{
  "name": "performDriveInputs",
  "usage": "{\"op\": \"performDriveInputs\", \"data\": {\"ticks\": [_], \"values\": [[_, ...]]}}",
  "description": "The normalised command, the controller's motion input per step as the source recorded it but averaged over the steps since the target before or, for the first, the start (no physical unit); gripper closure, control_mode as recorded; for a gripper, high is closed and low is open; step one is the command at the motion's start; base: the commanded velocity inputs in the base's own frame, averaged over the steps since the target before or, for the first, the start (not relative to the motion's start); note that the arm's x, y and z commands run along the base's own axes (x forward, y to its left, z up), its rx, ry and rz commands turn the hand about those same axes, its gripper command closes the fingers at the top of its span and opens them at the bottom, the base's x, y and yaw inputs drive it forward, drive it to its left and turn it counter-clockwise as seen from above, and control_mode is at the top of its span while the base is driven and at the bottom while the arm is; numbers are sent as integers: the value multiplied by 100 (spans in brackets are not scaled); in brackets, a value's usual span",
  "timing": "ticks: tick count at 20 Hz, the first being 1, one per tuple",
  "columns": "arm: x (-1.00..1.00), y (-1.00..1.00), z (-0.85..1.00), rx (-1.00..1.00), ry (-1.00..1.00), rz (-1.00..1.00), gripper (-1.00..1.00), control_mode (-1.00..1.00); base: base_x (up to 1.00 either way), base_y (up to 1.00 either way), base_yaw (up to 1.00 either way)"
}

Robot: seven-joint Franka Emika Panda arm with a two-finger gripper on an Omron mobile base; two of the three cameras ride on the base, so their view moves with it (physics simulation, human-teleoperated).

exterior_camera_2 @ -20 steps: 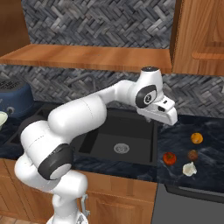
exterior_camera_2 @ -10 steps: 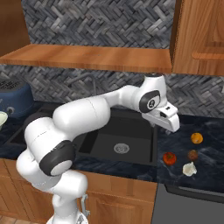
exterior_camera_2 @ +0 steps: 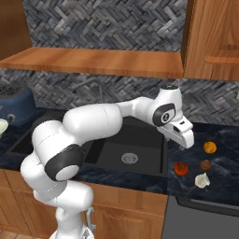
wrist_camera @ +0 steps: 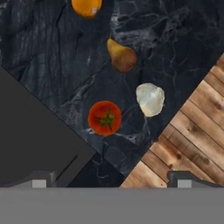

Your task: There is a mixed pile of frozen fruits and vegetables on the counter. Locate all the frozen vegetables and place the items in a bowl on the counter. Take all the frozen fruits and defrost them in a running sink.

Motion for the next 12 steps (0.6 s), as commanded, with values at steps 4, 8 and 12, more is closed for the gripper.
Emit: {"op": "performDriveInputs", "data": {"ticks": [4,8,12], "values": [[0,-12,-22,5,0,-9,-100,-100,0,0,0],[0,-8,-19,6,0,-8,-100,-100,0,0,0],[0,-6,-23,3,0,-7,-100,-100,0,0,0]]}}
